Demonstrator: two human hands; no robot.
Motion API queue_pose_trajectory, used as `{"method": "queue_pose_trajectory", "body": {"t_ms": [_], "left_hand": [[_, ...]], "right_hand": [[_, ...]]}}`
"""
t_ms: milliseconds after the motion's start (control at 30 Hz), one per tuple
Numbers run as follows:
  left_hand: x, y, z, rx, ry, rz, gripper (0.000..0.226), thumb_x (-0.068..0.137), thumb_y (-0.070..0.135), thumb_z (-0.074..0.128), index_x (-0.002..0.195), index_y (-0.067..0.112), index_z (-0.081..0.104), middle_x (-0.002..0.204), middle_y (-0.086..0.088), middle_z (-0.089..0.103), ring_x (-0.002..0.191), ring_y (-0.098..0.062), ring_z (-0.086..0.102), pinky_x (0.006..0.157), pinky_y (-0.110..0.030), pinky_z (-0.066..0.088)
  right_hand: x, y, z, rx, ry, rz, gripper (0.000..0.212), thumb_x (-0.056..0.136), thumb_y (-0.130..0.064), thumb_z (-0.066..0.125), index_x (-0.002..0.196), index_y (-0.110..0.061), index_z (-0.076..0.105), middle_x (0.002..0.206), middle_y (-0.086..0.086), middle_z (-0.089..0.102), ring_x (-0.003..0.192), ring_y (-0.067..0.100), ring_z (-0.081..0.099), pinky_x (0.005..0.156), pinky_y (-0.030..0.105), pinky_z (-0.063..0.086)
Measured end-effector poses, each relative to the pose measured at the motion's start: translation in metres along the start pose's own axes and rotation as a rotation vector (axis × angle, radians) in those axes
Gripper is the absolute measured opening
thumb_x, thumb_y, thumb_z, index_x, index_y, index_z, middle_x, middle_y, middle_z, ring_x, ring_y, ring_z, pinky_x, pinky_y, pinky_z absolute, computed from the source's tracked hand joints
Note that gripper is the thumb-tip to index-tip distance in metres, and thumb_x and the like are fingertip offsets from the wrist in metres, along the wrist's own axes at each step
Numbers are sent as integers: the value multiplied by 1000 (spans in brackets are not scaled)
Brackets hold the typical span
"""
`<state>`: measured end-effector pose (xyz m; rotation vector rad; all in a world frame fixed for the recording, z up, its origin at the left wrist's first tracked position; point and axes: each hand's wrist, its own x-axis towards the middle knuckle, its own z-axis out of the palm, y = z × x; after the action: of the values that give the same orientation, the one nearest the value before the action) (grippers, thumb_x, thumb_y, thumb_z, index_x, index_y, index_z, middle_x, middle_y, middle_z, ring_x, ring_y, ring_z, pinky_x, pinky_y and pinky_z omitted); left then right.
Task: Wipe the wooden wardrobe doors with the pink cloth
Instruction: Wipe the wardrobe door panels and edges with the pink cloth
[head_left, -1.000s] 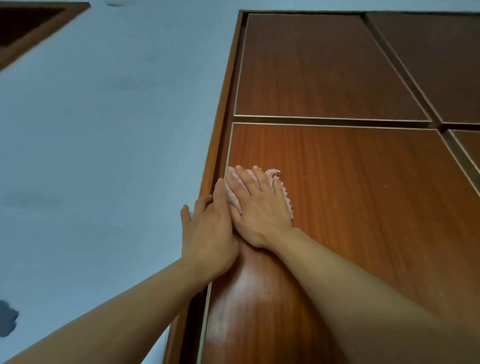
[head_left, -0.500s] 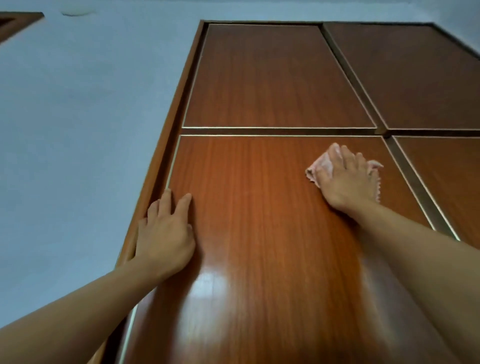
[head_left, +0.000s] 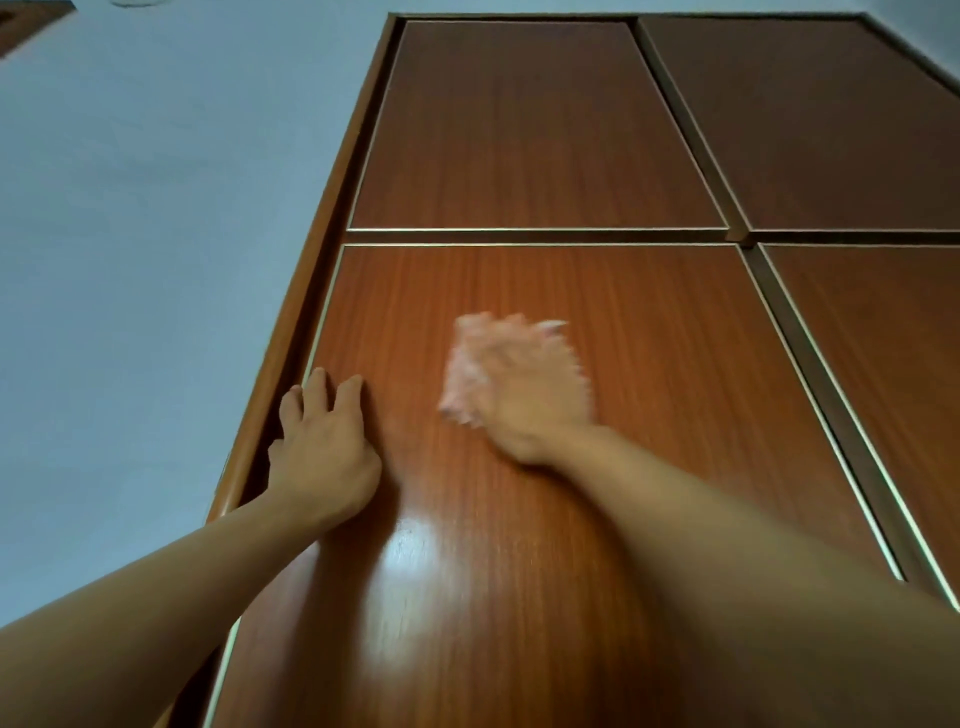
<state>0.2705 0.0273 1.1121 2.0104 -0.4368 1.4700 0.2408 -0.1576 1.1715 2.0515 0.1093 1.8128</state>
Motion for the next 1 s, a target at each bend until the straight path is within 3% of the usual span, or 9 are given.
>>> {"method": "queue_pose_trajectory", "body": {"t_ms": [133,200,367,467,533,700,800,867,1000], "left_hand": [[-1,-4,-2,30,-27,40,64,89,10,39,146,23,13,156,-9,-2,142,-35,-5,109,-58,23],[-1,-4,0,28,-28,50,64,90,12,39,146,24,12,156,-9,-2,142,-35,-6,109,-59,22],[-4,-7,2,21,-8,74,61,90,14,40,145,20,16,156,-11,4,142,-35,-3,110,-59,19],[-13,-6,5,8,9,77,61,89,19,44,145,17,20,155,-13,8,142,-34,1,109,-61,19],[-21,-1,6,23,-7,55,62,88,15,43,145,19,18,156,-11,5,142,-33,1,110,-61,16],[-41,10,13,23,-79,170,63,90,12,41,146,24,16,157,-7,0,142,-30,-2,112,-58,13],[-52,3,16,-28,-74,222,65,89,8,44,146,19,17,157,-7,6,143,-28,2,115,-49,13],[-64,-4,18,-100,-49,232,64,88,6,47,146,12,18,155,-9,16,142,-25,12,116,-41,15],[-87,-7,15,-225,53,279,41,91,7,43,131,3,42,132,-16,49,124,-27,43,98,-27,30]], "right_hand": [[-33,83,-9,66,24,627,63,98,-49,19,154,-26,-1,162,1,1,148,29,-1,117,54,1],[-23,65,-9,86,12,737,65,98,-49,22,153,-27,-2,162,-2,-5,147,30,-7,115,59,-1],[-7,-56,4,115,0,113,64,97,-48,27,153,-29,3,161,-7,-5,147,28,-11,114,60,-6],[-33,-78,2,94,-74,-117,63,98,-46,29,153,-31,3,161,-9,-2,147,24,-9,114,56,-8],[-47,-45,1,91,-71,-108,63,98,-48,30,153,-34,1,161,-10,-3,147,21,-8,116,55,-6],[-82,94,-16,105,-20,532,63,99,-52,25,153,-33,0,162,-5,-2,148,24,-5,118,53,0],[-86,93,-16,149,-10,762,63,99,-50,21,153,-30,-4,162,-2,-7,147,27,-10,117,55,-1],[-89,41,-9,157,-32,689,63,98,-48,22,153,-30,-5,161,-2,-11,147,29,-14,116,58,-4],[-124,-94,4,149,-97,104,66,97,-46,29,153,-29,-2,161,-5,-11,146,27,-17,114,59,-7]]}}
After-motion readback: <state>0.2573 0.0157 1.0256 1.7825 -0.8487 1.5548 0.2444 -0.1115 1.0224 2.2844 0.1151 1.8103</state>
